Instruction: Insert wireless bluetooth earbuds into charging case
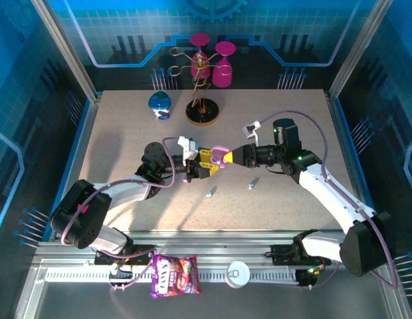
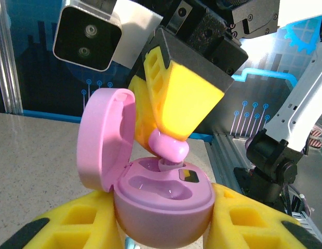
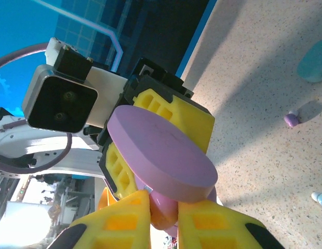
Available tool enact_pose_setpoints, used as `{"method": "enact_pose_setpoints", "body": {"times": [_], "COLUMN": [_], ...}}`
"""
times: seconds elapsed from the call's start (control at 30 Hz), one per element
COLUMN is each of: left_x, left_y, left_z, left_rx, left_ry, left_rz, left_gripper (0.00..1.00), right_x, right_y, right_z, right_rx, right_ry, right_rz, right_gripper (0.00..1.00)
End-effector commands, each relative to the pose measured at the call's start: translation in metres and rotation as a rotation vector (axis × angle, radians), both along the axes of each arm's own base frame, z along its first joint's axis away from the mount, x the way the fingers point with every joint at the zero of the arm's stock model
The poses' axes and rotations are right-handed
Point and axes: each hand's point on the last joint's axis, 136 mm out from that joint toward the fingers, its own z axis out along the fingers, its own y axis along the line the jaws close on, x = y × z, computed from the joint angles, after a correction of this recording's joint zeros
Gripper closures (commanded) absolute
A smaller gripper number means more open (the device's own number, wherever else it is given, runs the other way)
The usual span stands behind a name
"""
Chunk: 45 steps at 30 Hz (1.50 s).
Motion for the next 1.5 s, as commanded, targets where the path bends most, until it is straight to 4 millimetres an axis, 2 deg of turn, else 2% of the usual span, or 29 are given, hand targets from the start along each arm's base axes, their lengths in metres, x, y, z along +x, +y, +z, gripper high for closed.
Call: {"method": "enact_pose_setpoints", "body": {"times": [0.0,0.1,0.47,0.63,0.87,1.0,1.17,1.33,1.47], "left_x": [-0.005,-0.006,-0.003,-0.001,0.001,0.006,0.009,0.006,-0.002], "left_y": [-0.002,-0.002,-0.003,-0.004,-0.001,0.008,0.023,0.034,0.037], "left_z": [0.026,0.029,0.026,0.024,0.024,0.026,0.037,0.059,0.072], "left_rx": [-0.056,-0.068,-0.075,-0.072,-0.073,-0.084,-0.096,-0.126,-0.14], "left_ry": [-0.069,-0.068,-0.066,-0.066,-0.081,-0.092,-0.113,-0.164,-0.192], "left_rz": [-0.021,-0.027,-0.028,-0.023,-0.012,0.022,0.061,0.098,0.099], "left_gripper": [0.72,0.72,0.72,0.72,0.72,0.72,0.72,0.72,0.72], "right_x": [-0.003,-0.002,-0.002,-0.003,-0.009,-0.014,0.002,0.017,0.029], "right_y": [0.0,0.0,0.001,-0.003,-0.009,-0.015,-0.028,-0.028,-0.018], "right_z": [-0.007,-0.009,-0.002,0.004,0.018,0.024,0.013,-0.028,-0.065], "right_rx": [-0.034,-0.05,-0.061,-0.068,-0.055,-0.064,-0.117,-0.166,-0.241], "right_ry": [-0.004,0.002,-0.007,-0.04,-0.12,-0.224,-0.265,-0.167,-0.085], "right_rz": [0.002,-0.002,-0.008,-0.021,-0.02,-0.038,-0.163,-0.197,-0.194], "right_gripper": [0.85,0.84,0.69,0.54,0.41,0.34,0.33,0.33,0.33]}}
